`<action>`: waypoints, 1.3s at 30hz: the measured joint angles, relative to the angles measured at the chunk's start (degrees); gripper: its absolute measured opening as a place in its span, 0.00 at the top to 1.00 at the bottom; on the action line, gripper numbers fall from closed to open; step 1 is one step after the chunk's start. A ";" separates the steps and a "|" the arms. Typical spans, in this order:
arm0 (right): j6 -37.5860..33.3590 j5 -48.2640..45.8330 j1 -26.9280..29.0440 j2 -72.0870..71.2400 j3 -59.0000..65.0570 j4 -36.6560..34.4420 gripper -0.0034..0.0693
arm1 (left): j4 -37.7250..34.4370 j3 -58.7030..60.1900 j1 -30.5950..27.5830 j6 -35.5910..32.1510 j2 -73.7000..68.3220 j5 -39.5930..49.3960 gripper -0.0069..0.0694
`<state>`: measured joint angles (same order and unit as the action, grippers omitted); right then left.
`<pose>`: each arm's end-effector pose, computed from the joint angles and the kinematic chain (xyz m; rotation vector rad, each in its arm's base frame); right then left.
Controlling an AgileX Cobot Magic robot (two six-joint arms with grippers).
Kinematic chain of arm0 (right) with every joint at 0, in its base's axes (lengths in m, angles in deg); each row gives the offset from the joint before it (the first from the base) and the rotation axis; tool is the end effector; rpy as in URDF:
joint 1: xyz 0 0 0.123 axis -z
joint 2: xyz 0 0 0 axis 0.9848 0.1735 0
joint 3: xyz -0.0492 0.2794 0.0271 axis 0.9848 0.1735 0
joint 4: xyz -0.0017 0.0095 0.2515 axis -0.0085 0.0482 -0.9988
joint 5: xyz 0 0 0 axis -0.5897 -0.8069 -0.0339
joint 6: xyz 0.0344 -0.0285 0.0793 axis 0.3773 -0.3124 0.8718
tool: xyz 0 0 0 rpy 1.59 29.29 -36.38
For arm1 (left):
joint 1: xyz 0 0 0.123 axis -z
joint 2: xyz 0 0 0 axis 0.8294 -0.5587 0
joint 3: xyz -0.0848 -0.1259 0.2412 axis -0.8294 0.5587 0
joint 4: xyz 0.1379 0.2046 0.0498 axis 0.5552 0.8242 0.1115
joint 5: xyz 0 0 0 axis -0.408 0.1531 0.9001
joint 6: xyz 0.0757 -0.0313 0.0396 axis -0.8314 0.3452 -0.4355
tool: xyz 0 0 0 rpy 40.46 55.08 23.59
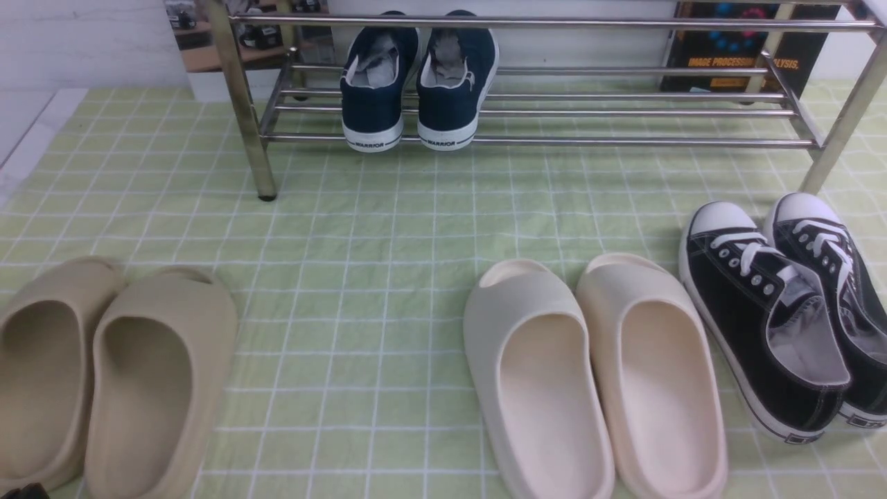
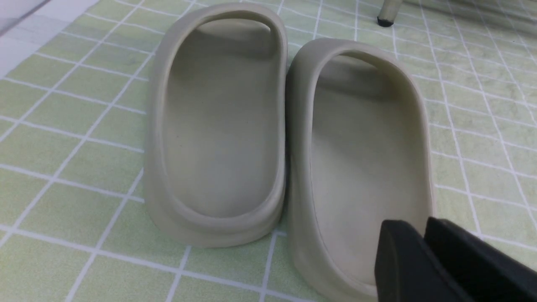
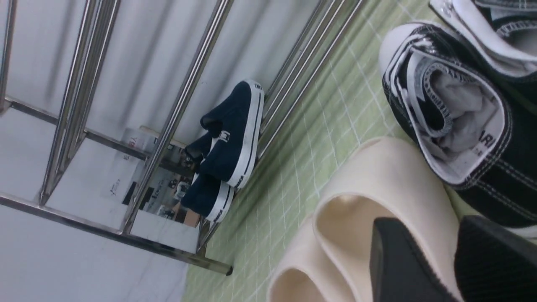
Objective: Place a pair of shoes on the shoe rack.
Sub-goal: Use the right arm to grab the shoe closest to it
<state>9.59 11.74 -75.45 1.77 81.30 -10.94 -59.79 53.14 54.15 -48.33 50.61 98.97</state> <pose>0.0556 0.0156 0.1910 0.8083 1.5448 0.9356 0.0522 0.0047 0.1693 -0.2737 1.8673 -0.1058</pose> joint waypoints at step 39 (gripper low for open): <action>-9.58 -41.94 -20.15 89.66 -66.83 61.42 0.87 | 0.00 0.00 0.00 0.00 0.00 0.00 0.74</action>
<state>0.01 -30.20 -95.60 91.43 14.48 50.48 -59.79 53.14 54.15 -48.33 50.61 98.97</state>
